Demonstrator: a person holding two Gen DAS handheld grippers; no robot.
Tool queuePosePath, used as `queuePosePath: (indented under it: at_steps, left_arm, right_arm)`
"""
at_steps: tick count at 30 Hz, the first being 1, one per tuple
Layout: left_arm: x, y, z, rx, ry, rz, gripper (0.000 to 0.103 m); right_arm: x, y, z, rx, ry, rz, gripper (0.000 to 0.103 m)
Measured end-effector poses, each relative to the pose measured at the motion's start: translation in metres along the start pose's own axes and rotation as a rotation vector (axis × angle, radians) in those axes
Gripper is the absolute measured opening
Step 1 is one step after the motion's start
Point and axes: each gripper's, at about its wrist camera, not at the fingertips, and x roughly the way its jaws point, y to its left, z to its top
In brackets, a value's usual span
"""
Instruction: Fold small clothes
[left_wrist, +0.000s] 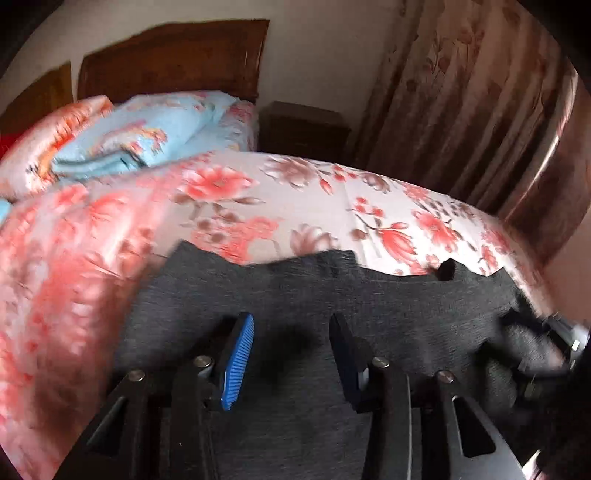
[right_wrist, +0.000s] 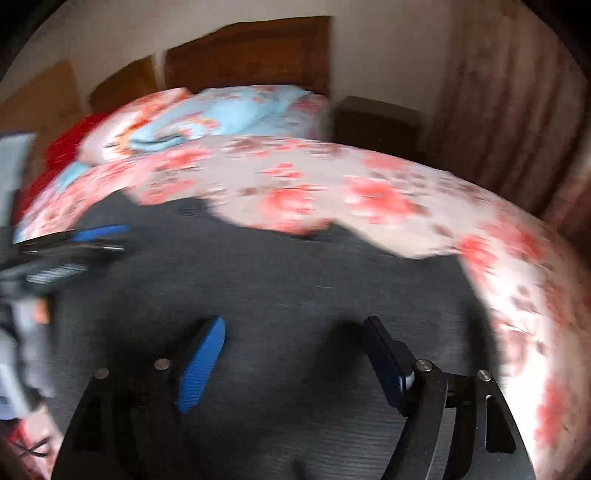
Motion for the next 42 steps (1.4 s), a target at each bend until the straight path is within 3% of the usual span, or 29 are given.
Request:
queuePosePath:
  at_steps: [2,5,10,18,20,22,23,29,31,34,37,42]
  left_arm:
    - [-0.002,0.003,-0.002,0.041,-0.012,0.012,0.043]
    - [-0.001,0.006,-0.007,0.061,-0.035,-0.002,0.043]
    - [0.003,-0.003,-0.006,0.085,-0.029,0.020,0.043]
    - [0.005,-0.001,-0.005,0.080,-0.025,0.006,0.043]
    - [0.005,0.000,-0.005,0.077,-0.025,0.001,0.043]
    - [0.006,0.000,-0.004,0.072,-0.025,-0.002,0.043]
    - [0.006,0.000,-0.004,0.074,-0.024,-0.001,0.043]
    - [0.006,-0.003,-0.004,0.089,-0.022,0.018,0.043]
    - [0.006,-0.003,-0.004,0.089,-0.022,0.017,0.044]
    - [0.006,-0.003,-0.004,0.089,-0.022,0.017,0.043]
    - [0.006,-0.003,-0.004,0.089,-0.022,0.016,0.043]
    - [0.006,-0.002,-0.003,0.077,-0.024,0.005,0.043]
  right_arm:
    - [-0.002,-0.021,-0.002,0.023,-0.001,-0.044,0.103]
    - [-0.005,-0.041,-0.002,0.092,-0.015,-0.016,0.103]
    - [-0.006,-0.037,-0.005,0.083,-0.031,-0.037,0.103]
    - [-0.003,-0.045,-0.004,0.129,-0.052,0.038,0.103]
    - [-0.005,-0.046,-0.003,0.148,-0.051,0.022,0.103]
    - [-0.010,-0.032,-0.003,0.126,-0.055,-0.082,0.103]
    - [-0.014,-0.017,-0.002,0.086,-0.074,-0.084,0.103]
    - [-0.020,0.060,0.003,-0.097,-0.096,0.103,0.103]
    - [-0.007,0.072,0.000,-0.147,-0.043,0.085,0.103]
    - [0.002,0.053,-0.002,-0.059,-0.003,0.123,0.103]
    - [-0.003,0.028,-0.007,-0.026,-0.013,0.027,0.103]
    - [-0.020,-0.026,-0.024,0.086,-0.051,-0.036,0.103]
